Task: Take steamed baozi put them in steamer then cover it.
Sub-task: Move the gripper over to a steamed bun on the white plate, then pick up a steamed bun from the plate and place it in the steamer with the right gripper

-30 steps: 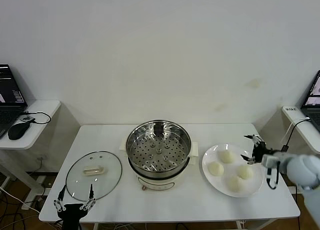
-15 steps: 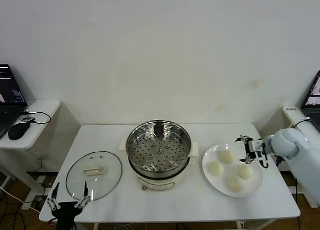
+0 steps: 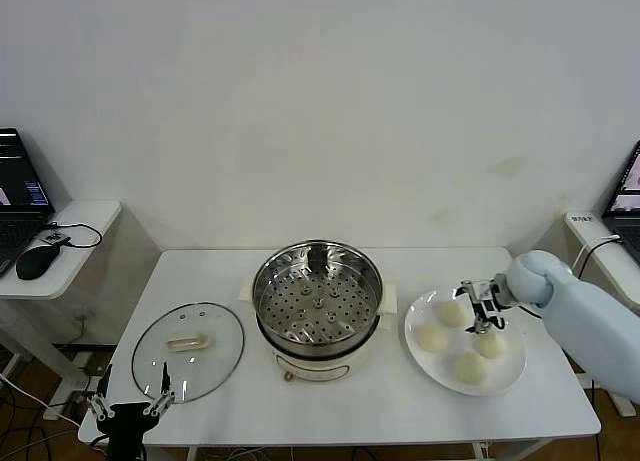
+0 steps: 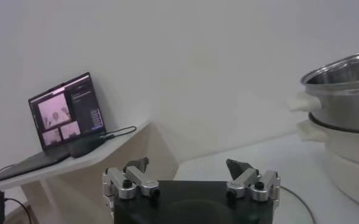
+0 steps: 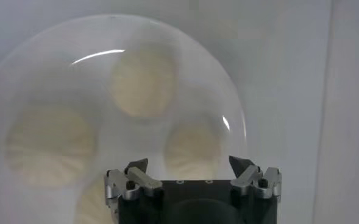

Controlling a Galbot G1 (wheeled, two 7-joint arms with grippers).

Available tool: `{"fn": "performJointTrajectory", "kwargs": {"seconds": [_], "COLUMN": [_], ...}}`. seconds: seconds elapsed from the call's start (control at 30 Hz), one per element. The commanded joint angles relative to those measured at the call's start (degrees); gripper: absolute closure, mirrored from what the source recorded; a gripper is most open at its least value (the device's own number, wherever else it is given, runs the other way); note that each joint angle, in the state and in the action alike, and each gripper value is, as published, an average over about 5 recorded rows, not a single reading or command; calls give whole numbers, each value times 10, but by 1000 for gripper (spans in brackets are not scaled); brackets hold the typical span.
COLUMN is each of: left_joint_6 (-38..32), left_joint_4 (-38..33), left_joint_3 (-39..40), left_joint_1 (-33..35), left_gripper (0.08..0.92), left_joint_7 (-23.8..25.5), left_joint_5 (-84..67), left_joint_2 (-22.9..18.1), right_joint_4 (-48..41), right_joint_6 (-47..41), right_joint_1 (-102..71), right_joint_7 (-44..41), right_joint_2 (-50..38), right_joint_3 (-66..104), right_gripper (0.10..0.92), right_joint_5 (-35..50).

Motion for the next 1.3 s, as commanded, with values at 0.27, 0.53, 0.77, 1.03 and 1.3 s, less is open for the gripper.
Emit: {"fn": "performJointTrajectory", "kwargs": {"seconds": [0.27,0.53,0.77,1.03,1.3], "left_joint_6": [-5,-7,-7,-9,-9], "left_joint_4": [8,9,7,3,2], "left_joint_3": [-4,-5,-5,-6,-1], "left_joint_1": [-2,-3,-3,-5,-11], "left_gripper": [177,177,177,177,177], "left_joint_7": [-5,-7,-7,-8,-7], "left_joint_5": [2,2,2,0,-15], "left_joint_2": [2,2,2,5,11], "right_joint_4": [-61,-74,-66,1,103], "right_joint_6": [-7,-8,-6,-11,-32], "right_joint_1": [27,30,27,79,204], "right_joint_7": [-3,-6,-11,-21,-32], "right_joint_2": [42,47,43,-8,-85], "right_joint_3": [-27,-26,-22,-71,-147], "right_gripper": [256,364,410,430,428], "right_joint_5": [-18,-28,-23,45,170]}}
